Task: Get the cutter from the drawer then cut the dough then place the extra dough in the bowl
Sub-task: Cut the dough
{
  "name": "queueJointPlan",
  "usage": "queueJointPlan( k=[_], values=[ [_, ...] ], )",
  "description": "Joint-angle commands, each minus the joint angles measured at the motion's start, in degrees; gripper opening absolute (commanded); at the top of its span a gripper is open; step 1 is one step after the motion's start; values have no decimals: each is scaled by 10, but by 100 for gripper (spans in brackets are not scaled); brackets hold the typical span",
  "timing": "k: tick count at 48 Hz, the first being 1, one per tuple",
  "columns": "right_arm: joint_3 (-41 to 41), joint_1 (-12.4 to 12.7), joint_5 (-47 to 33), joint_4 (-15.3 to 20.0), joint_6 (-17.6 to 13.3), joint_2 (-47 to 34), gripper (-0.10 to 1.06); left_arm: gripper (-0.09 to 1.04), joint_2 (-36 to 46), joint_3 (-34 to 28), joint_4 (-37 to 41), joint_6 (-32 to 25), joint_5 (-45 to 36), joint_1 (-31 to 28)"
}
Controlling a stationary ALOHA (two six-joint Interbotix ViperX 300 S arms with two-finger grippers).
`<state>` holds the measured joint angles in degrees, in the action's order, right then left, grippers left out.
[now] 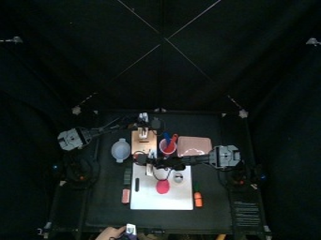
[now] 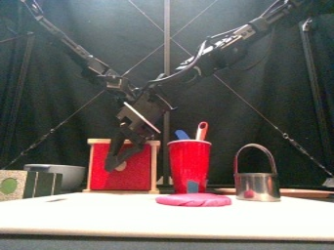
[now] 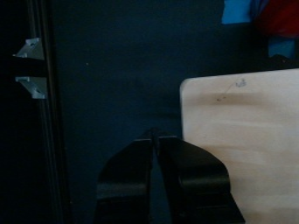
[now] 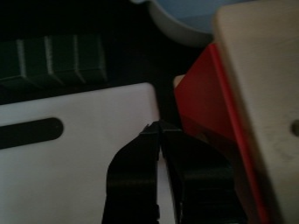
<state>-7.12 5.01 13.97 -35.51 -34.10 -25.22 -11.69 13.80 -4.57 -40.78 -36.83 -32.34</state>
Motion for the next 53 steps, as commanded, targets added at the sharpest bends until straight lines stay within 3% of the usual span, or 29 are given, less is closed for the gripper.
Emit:
queueJointPlan(
  k=[1,11,32,53],
  values=[
    [21,8,-2,-9,0,15,11,51,4,-14,-3,0,3,10],
    [30,11,-2,-23,-1,12,11,51,4,-14,-2,0,4,13],
    [32,11,1,-19,-1,18,11,51,10,-15,-1,4,10,10],
    [28,-26,2,-17,-2,59,11,51,59,-12,-13,12,44,-3]
  ],
)
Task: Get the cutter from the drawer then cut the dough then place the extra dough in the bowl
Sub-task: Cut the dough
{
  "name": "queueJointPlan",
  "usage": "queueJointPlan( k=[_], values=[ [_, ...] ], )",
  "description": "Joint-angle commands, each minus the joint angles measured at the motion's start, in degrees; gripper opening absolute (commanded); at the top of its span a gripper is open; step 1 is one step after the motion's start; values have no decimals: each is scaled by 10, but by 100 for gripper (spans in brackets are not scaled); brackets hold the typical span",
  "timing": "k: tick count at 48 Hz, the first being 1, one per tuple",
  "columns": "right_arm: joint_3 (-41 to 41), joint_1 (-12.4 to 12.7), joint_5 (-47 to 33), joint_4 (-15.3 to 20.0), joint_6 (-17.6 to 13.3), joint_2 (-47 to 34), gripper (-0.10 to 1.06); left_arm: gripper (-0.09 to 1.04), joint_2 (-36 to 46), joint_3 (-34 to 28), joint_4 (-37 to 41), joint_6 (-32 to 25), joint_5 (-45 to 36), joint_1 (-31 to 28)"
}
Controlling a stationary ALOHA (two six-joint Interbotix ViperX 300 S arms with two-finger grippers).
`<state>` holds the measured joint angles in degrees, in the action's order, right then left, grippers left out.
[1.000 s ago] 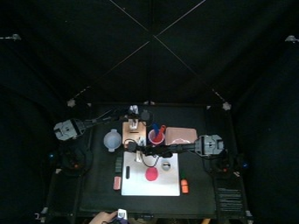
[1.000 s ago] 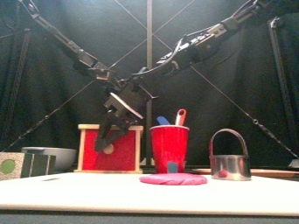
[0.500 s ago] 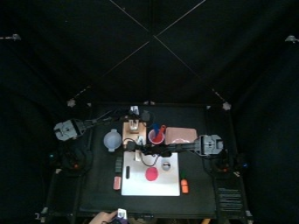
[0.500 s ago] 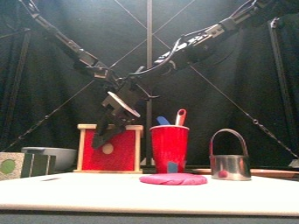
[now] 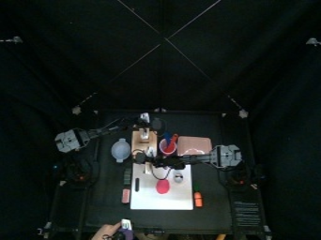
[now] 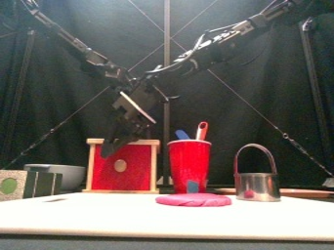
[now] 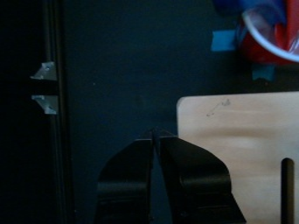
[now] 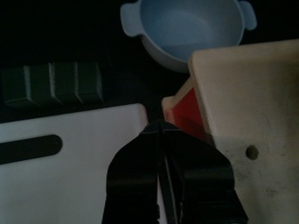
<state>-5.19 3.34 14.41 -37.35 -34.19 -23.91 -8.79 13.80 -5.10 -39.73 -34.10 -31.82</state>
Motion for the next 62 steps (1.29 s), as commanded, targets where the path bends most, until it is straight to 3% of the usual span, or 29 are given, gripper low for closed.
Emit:
queueJointPlan(
  k=[1,10,21,40,53,62],
  values=[
    [8,-15,-3,3,-1,51,11,51,33,-11,-10,3,20,-9],
    [-11,-40,-2,2,0,89,11,51,59,7,-50,2,54,-6],
    [-105,-63,-2,-12,3,185,12,51,99,66,-93,2,123,2],
    [-293,-81,-14,-5,-7,364,12,51,170,210,-165,0,378,166],
    [-385,-77,-101,26,-7,467,12,51,172,282,-230,4,586,286],
    [-432,-79,-85,52,-8,527,13,51,171,310,-266,24,671,344]
  ],
)
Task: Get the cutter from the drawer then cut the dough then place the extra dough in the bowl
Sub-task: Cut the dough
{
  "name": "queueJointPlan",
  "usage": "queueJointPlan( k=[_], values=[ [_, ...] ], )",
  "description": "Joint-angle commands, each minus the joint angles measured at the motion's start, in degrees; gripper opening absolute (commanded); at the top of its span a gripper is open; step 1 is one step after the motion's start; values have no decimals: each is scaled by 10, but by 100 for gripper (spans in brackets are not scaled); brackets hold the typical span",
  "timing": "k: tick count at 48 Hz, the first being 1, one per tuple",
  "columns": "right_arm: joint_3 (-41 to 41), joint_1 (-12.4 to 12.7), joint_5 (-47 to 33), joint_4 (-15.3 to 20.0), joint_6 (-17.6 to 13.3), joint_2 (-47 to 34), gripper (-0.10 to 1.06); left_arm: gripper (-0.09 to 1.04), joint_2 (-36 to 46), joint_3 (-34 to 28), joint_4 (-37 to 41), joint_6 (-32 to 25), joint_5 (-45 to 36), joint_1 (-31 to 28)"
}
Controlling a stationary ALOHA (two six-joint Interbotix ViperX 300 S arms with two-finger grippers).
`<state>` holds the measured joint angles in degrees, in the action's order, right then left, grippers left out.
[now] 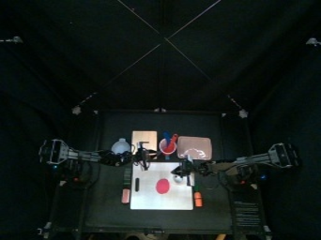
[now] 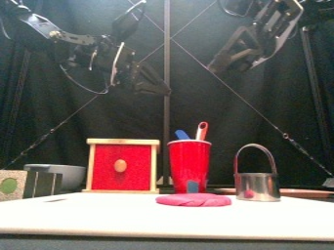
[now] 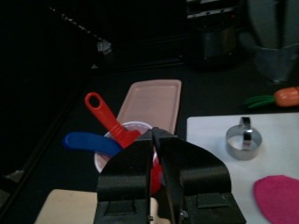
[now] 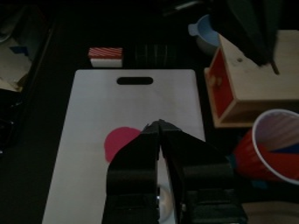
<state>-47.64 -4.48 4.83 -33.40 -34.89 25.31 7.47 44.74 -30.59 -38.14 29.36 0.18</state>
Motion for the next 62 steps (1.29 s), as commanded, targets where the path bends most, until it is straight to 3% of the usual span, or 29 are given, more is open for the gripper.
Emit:
queueJointPlan(
  k=[1,6,13,19,38,62],
  values=[
    [-10,-2,19,18,-1,40,14,51,9,4,-13,12,43,28],
    [-11,-3,84,70,1,49,22,51,7,17,-18,38,81,53],
    [-4,-4,155,144,4,36,44,51,-3,39,5,60,144,79],
    [4,-16,189,179,6,14,60,51,-18,52,24,67,192,91],
    [56,-38,238,180,6,-93,89,51,-29,64,21,89,219,91],
    [69,-41,253,179,11,-150,90,51,-30,76,4,90,219,91]
  ],
)
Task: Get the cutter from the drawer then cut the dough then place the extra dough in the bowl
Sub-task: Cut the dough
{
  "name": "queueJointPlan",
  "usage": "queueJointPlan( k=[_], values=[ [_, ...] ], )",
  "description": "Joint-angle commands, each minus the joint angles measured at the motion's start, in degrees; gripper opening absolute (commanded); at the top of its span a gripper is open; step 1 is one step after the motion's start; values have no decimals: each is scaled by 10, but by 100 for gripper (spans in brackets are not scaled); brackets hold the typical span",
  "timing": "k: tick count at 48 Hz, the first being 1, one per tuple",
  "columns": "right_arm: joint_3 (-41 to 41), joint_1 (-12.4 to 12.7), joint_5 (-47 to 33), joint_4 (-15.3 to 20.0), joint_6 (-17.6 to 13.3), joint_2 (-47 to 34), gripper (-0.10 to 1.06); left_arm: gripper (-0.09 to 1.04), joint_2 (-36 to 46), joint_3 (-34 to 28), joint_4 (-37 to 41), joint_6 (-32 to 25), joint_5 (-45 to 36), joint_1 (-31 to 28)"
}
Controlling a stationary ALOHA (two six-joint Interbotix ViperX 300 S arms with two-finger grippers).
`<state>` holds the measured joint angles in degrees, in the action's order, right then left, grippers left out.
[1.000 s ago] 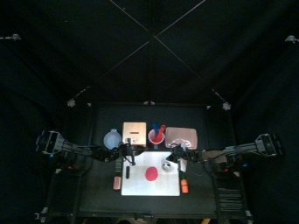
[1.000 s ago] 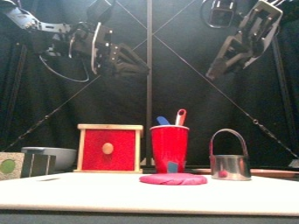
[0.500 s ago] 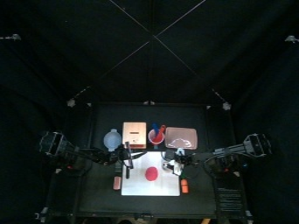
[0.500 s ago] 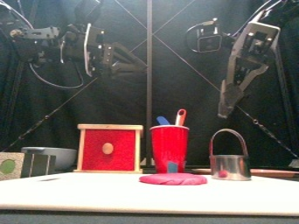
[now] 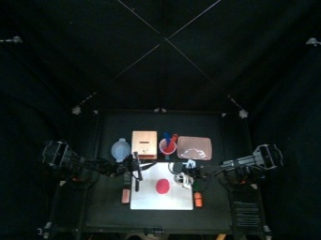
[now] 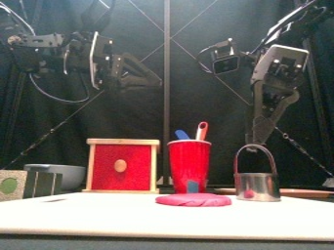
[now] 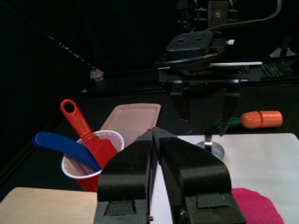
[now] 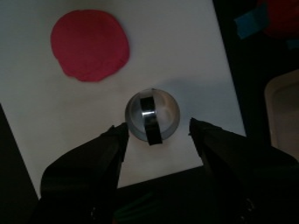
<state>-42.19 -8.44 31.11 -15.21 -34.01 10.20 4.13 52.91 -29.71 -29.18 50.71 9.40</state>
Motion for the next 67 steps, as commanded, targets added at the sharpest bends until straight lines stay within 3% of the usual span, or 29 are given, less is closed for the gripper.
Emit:
queueJointPlan(
  k=[1,10,22,26,45,67],
  values=[
    [15,-3,-13,-4,3,-4,90,51,4,-5,-7,0,5,-2],
    [20,-4,-20,-15,14,-26,85,51,4,-2,-8,1,5,-3],
    [28,-5,-13,-14,23,-35,56,51,4,3,-16,1,5,-3],
    [37,-7,-6,-13,22,-34,51,51,4,4,-19,1,5,-4],
    [151,-40,29,-16,22,-71,51,51,4,15,-28,1,5,-4],
    [225,-44,45,-15,24,-156,51,51,4,29,-29,0,5,-4]
  ],
)
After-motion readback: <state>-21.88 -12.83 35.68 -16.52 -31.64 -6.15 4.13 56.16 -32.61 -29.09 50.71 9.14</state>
